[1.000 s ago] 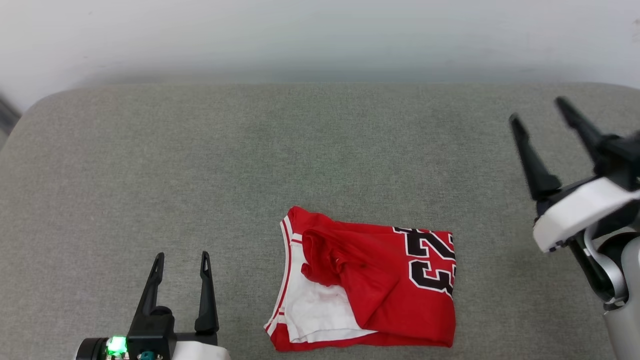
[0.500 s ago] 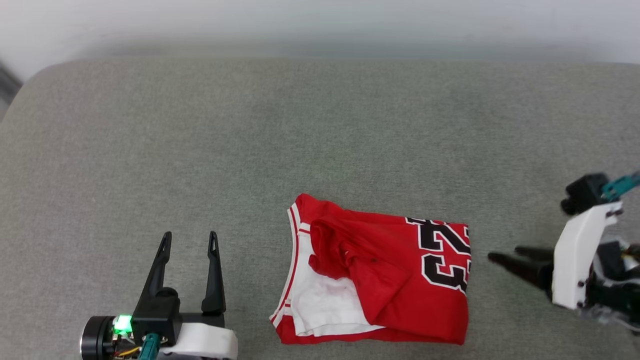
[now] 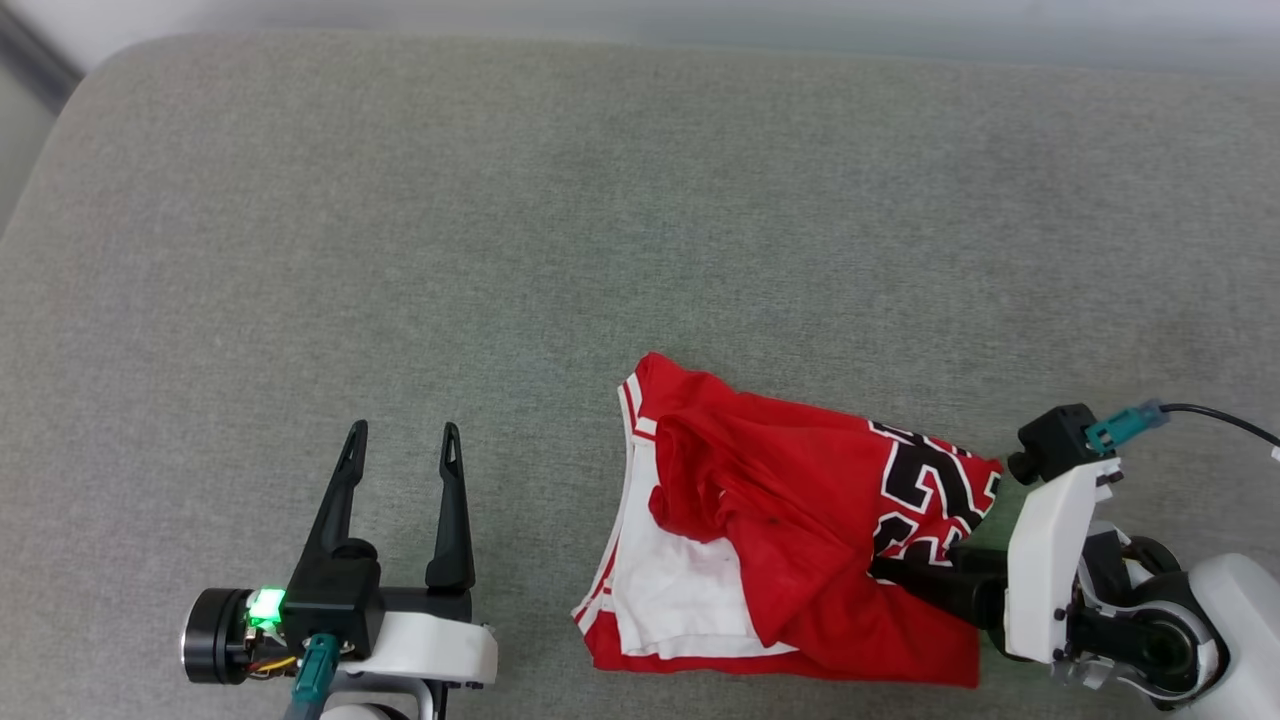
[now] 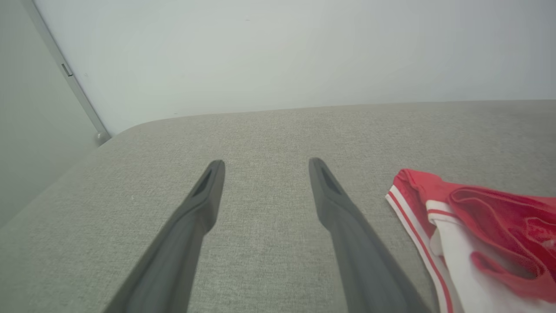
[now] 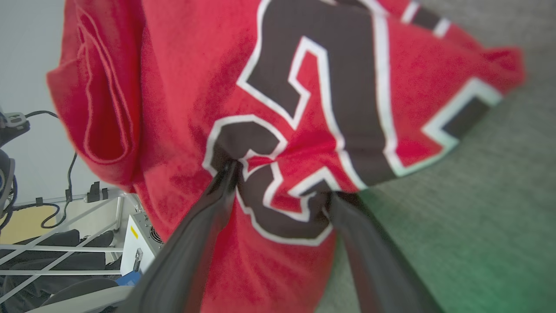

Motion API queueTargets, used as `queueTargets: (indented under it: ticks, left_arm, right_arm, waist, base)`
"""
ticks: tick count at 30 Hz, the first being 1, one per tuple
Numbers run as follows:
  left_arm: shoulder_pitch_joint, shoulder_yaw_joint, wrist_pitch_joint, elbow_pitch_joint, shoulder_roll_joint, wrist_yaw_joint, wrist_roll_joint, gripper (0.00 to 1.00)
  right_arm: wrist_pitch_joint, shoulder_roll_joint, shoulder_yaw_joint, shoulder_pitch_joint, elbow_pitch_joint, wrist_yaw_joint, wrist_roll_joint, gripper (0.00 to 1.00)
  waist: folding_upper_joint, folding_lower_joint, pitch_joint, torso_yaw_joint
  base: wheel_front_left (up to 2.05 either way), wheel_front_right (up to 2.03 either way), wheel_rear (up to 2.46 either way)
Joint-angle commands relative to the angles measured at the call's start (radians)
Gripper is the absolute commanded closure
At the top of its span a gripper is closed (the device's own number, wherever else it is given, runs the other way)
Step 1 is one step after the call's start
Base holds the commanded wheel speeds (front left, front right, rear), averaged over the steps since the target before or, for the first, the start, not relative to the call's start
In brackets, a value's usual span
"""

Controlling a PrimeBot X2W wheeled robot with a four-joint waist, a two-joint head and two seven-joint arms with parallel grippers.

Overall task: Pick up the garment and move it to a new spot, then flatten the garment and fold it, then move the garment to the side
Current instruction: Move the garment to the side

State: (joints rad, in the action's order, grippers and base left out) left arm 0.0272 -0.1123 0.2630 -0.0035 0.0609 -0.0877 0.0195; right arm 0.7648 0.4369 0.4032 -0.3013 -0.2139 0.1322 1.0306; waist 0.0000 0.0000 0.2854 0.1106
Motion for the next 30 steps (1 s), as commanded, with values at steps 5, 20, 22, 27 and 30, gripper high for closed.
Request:
queueTargets:
  ticks: [5,20,22,27,30]
  left_arm:
    - [0.025,-0.005,0.002,0.006,-0.003,-0.001,0.002,0.0]
    - [-0.039,0.02,0.002,0.014,0.001,-0.008,-0.003,0.0]
    - [-0.048,0.031,0.002,0.009,0.003,-0.01,-0.002,0.0]
    - [-0.065,0.046,0.002,-0.009,0.01,-0.002,0.0,0.0]
    - [-0.061,0.055,0.002,-0.015,0.012,-0.001,-0.004,0.0]
  right_arm:
    - [-0.072,-0.024,0.082,-0.01,-0.091,-0.009,-0.073,0.69]
    - [-0.232,0.161,0.259,-0.195,0.048,-0.002,-0.132,1.0]
    - [-0.233,0.202,0.287,-0.225,0.095,-0.002,-0.148,1.0]
    - [-0.22,0.305,0.321,-0.286,0.205,-0.002,-0.168,1.0]
    - [-0.214,0.352,0.32,-0.323,0.248,-0.002,-0.181,1.0]
  waist:
    - [0.0,0.0,0.026,0.025]
    - [0.0,0.0,-0.077,-0.063]
    - [0.0,0.0,-0.087,-0.102]
    - [0.0,0.0,-0.089,-0.202]
    - [0.0,0.0,-0.075,-0.27]
  base:
    - [0.0,0.0,0.0]
    - [0.0,0.0,0.0]
    - [0.0,0.0,0.0]
    - [0.0,0.0,0.0]
    - [0.0,0.0,0.0]
